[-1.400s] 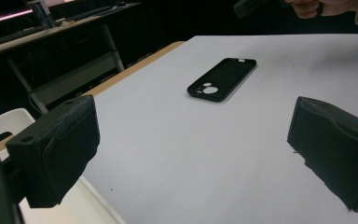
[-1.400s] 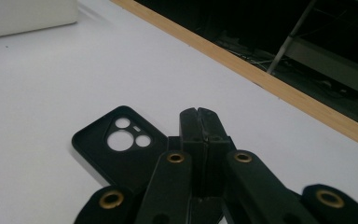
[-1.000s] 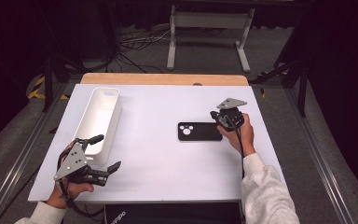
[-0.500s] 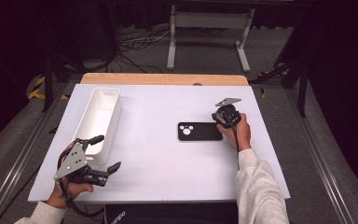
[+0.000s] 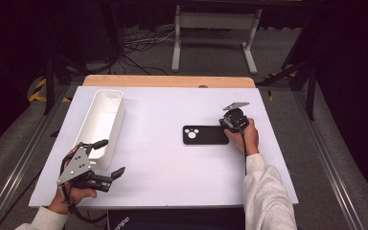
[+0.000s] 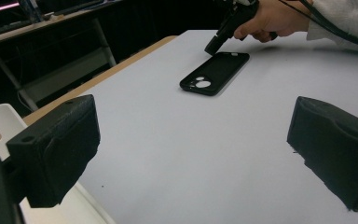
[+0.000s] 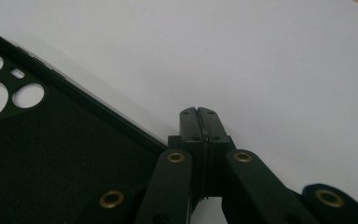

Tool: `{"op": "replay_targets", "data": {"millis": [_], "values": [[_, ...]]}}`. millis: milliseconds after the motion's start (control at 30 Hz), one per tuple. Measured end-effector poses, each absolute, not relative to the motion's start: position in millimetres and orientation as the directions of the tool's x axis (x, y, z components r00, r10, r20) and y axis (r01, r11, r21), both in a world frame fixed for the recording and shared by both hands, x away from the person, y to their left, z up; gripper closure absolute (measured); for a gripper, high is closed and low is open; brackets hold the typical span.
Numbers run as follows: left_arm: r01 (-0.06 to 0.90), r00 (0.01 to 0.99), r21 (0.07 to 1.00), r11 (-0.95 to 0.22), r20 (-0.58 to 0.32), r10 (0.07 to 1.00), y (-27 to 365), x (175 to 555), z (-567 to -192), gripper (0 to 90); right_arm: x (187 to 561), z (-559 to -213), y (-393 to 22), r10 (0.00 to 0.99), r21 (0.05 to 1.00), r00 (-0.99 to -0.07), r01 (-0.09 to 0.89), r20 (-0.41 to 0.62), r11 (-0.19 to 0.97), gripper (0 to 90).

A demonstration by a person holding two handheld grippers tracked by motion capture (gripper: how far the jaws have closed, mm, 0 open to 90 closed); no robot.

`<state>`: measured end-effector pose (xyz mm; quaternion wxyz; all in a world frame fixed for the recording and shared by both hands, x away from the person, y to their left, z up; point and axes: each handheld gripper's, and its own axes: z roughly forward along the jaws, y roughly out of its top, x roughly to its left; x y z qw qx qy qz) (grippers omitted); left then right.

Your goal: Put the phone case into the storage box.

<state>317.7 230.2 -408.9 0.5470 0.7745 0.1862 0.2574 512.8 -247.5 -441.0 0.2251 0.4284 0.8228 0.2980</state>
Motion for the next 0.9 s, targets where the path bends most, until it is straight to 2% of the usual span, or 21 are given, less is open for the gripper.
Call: {"op": "replay_targets", "data": {"millis": [400, 900], "values": [[0.006, 0.795, 0.943, -0.332, 0.197, 0.574, 231, 317, -409, 3.3, 510, -445, -246, 0.835, 0.67, -0.539, 0.582, -0.107, 0.461, 90.0], [0.012, 0.794, 0.945, -0.327, 0.19, 0.577, 230, 318, -409, 3.6, 482, -446, -245, 0.826, 0.671, -0.553, 0.573, -0.106, 0.47, 90.0]]}}
